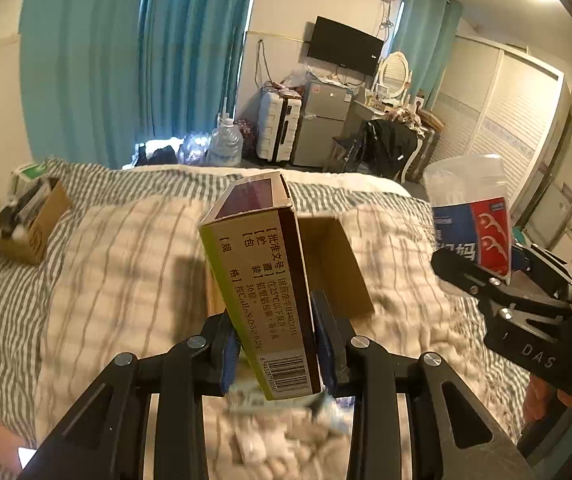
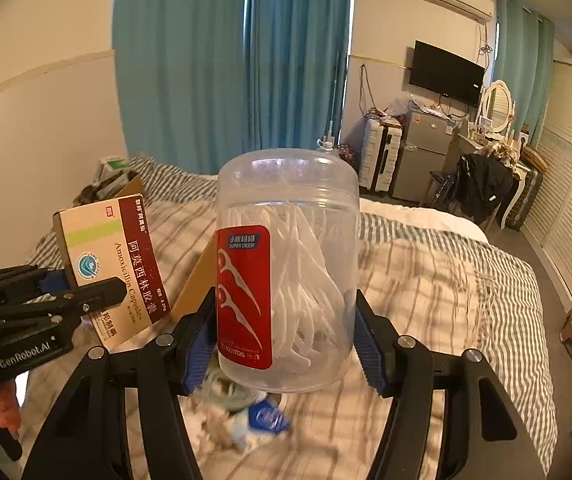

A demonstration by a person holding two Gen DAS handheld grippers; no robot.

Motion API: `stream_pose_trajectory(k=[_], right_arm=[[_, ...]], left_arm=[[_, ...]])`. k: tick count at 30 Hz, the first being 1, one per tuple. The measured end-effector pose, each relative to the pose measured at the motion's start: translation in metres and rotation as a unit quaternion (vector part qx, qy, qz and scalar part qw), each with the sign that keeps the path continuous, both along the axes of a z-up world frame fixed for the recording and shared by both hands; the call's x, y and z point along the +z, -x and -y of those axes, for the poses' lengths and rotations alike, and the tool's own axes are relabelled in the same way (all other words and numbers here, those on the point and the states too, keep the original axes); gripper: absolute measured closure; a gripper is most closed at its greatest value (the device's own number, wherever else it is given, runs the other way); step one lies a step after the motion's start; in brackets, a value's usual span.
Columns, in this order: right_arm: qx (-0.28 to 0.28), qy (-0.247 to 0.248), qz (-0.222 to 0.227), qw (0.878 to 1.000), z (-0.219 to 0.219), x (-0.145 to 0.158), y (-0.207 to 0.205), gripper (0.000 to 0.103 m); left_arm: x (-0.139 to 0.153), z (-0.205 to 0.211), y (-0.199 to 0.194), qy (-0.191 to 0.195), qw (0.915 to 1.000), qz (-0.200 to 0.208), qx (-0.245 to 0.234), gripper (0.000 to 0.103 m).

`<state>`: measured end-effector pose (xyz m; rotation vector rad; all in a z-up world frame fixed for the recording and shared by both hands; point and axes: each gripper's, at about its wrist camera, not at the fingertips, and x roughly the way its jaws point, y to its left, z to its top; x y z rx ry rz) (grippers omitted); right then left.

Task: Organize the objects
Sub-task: 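Carry both items over the cardboard box and open both tools to drop them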

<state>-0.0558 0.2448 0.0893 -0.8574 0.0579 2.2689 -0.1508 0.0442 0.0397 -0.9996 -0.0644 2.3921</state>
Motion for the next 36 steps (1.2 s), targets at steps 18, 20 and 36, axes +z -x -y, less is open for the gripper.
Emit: stream_pose_trajectory(k=[18, 20, 36], right_arm=[[-0.033, 0.121, 0.059, 0.99, -0.13, -0.135, 0.078, 0.043], [-0.033, 0.124, 0.055, 0.99, -0.135, -0.135, 0.073, 0.042], [-0.048, 0.029, -0.003, 0.998, -0.047, -0.005, -0.001, 0.011]], left_arm=[[-0.123, -0.078, 0.119, 0.082, 0.994, 0.066, -0.029, 0.07], [-0.131, -0.078, 0.121, 0.081, 0.9935, 0.074, -0.029, 0.07], [-0.035, 0.016, 0.041, 0.037, 0.9986, -0.002, 0.037, 0.009]])
